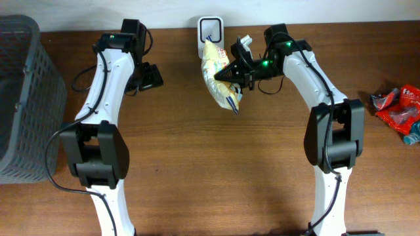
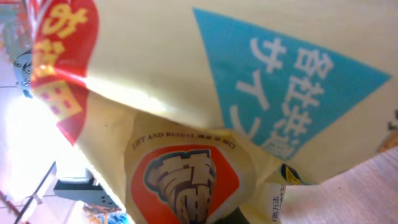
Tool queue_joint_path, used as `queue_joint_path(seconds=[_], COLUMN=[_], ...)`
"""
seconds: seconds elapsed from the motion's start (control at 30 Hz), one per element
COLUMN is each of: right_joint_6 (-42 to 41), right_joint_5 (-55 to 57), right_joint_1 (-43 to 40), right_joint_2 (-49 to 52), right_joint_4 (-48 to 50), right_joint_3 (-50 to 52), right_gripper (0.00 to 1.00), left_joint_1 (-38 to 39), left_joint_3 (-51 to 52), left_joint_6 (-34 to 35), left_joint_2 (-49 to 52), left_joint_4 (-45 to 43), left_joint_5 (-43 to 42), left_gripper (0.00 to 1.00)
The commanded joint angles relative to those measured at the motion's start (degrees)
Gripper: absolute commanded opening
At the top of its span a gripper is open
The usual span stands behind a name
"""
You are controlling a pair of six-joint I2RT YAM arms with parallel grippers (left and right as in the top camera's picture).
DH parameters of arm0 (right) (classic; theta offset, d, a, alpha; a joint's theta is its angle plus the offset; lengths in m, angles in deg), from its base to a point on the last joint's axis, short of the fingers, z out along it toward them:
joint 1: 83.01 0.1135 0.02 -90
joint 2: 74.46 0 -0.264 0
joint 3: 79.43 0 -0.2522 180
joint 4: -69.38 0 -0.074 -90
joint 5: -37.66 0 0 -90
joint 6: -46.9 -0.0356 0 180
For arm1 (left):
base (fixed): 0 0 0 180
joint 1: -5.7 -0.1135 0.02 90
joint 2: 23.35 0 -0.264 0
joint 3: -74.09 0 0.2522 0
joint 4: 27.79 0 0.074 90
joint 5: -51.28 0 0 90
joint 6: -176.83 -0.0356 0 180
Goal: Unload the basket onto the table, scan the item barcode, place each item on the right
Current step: 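Lift the yellow bag and hold it at the scanner window, then carry the yellow bag right and release it on the pile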
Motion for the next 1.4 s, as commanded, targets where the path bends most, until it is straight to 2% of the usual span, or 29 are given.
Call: queue_joint_path(seconds=[0.0,0.07,0.23,0.3,0.33,0.37,0.43,0.5,0.57,0.73,0.93,1.0,1.1,1.23,1.3,1.37], right_joint_6=[-1.6,-1.7,9.0,7.4,-0.7,-7.5,-7.9,-7.8,-7.8,-7.8,-7.8,-7.9,-14.3,-14.3,-14.2,-13.5], right_joint_5=[-4.7,-4.7,-4.7,0.5,15.9,37.7,49.5,73.5,86.5,91.8,91.8,90.4,90.1,90.1,90.1,90.1], right_joint_1=[0.1,0.1,0.1,0.2,0.2,0.7,1.8,5.7,9.8,14.0,13.9,12.6,4.2,-13.2,-24.5,-34.2], right_joint_2=[0.1,0.1,0.1,0.1,0.1,0.1,0.1,0.1,1.2,8.2,8.9,7.9,2.7,0.0,0.3,0.7], right_joint_4=[-0.2,0.2,-0.9,1.8,4.1,8.5,12.5,19.3,25.4,32.9,33.8,32.4,18.6,-3.3,-12.9,-17.2], right_joint_3=[-1.4,-1.4,-1.4,-1.4,-2.1,-4.7,-8.3,-11.6,-11.6,-11.6,-11.7,-14.1,-22.6,-30.3,-29.7,-27.9], right_gripper=[0.04,0.04,0.04,0.04,0.04,0.04,0.04,0.04,0.04,0.04,0.04,0.04,0.04,0.04,0.04,0.04], left_joint_1=[0.1,0.0,0.0,0.1,0.1,0.0,0.0,0.0,0.0,0.0,0.0,0.0,0.0,0.0,0.0,0.0], left_joint_3=[-0.2,-0.2,-0.2,-0.2,-0.2,-0.2,-0.2,-0.2,-0.2,-0.2,-0.2,-0.2,-0.2,-0.2,-0.2,-0.2], left_joint_6=[0.3,0.3,0.3,0.3,0.3,0.3,0.3,0.3,0.3,0.3,0.3,0.3,0.3,0.3,0.3,0.3], left_joint_2=[-0.2,-0.2,-0.2,-0.2,-0.2,-0.2,-0.2,-0.2,-0.2,-0.2,-0.2,-0.2,-0.2,-0.2,-0.2,-0.2], left_joint_4=[0.1,0.1,0.1,0.1,0.1,0.1,0.1,0.1,0.1,0.1,0.1,0.1,0.1,0.0,0.1,0.0], left_joint_5=[0.4,0.4,0.4,0.4,0.4,0.4,0.4,0.4,0.4,0.4,0.4,0.4,0.4,0.4,0.4,0.4], left_gripper=[0.99,0.99,0.99,0.99,0.99,0.99,0.99,0.99,0.99,0.99,0.99,0.99,0.99,0.99,0.99,0.99])
